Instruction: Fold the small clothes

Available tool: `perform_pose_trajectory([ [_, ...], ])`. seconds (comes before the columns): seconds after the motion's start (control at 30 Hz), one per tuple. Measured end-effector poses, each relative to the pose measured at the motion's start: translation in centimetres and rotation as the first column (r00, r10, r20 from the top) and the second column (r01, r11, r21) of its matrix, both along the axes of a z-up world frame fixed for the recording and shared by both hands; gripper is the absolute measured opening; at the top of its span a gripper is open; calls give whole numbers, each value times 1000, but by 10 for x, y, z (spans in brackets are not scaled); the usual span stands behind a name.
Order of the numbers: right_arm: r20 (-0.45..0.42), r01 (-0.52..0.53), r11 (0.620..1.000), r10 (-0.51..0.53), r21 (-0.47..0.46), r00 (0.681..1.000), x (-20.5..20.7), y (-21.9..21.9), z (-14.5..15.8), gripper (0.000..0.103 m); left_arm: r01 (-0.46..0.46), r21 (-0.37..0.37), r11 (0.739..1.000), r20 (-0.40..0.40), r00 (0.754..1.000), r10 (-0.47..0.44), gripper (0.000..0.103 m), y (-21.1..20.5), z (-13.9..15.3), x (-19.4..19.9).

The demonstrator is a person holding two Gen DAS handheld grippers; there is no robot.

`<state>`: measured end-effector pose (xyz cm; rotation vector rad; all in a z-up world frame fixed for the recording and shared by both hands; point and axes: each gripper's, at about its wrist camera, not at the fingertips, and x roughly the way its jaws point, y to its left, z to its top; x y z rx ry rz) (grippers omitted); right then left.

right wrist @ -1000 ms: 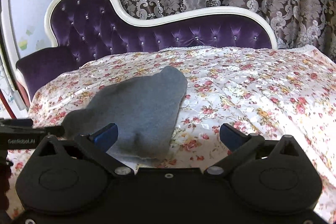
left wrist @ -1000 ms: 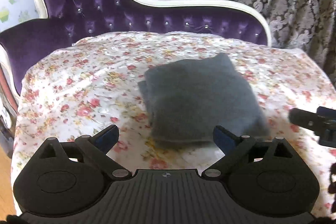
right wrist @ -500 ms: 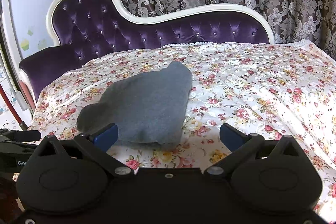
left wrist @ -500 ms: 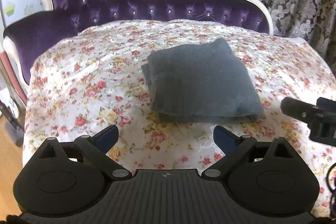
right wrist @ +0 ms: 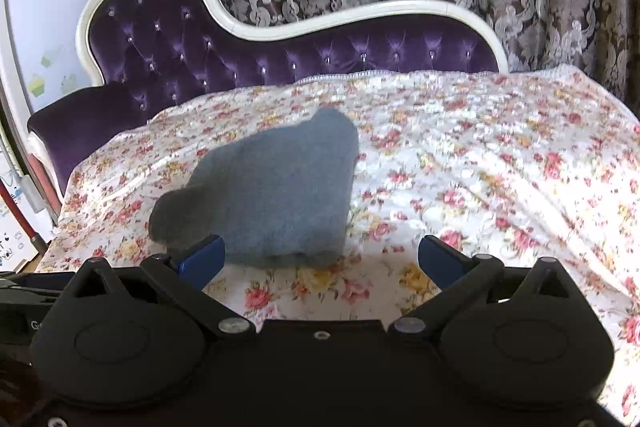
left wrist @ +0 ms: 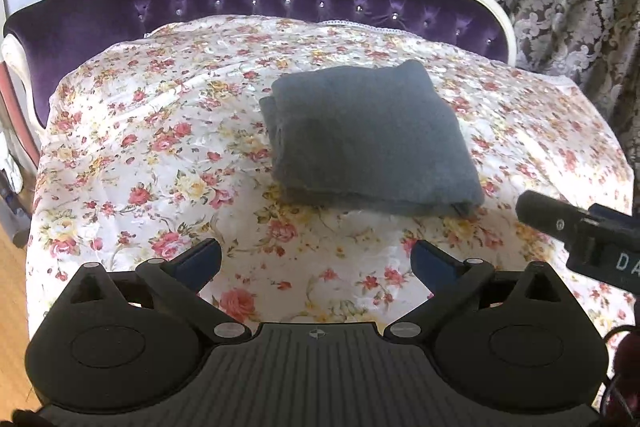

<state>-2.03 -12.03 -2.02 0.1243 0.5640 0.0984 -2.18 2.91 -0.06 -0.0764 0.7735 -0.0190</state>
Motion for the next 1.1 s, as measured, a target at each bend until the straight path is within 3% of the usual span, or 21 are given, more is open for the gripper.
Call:
perform_pose_trajectory([
  [0.37, -14, -6, 1000, 7, 27, 1000, -1, -1, -4, 103, 11, -14, 1000, -72, 997, -12, 103, -2, -7, 6],
  [0.67, -14, -16, 999, 16, 34, 1000, 1, 0, -4, 103, -64, 41, 997, -34, 997, 66, 103, 6, 6, 15],
  [1.1, -8, -25, 999, 25, 31, 1000, 3, 0, -2, 103, -69, 79, 995, -28, 997, 71, 103, 9, 6, 20],
])
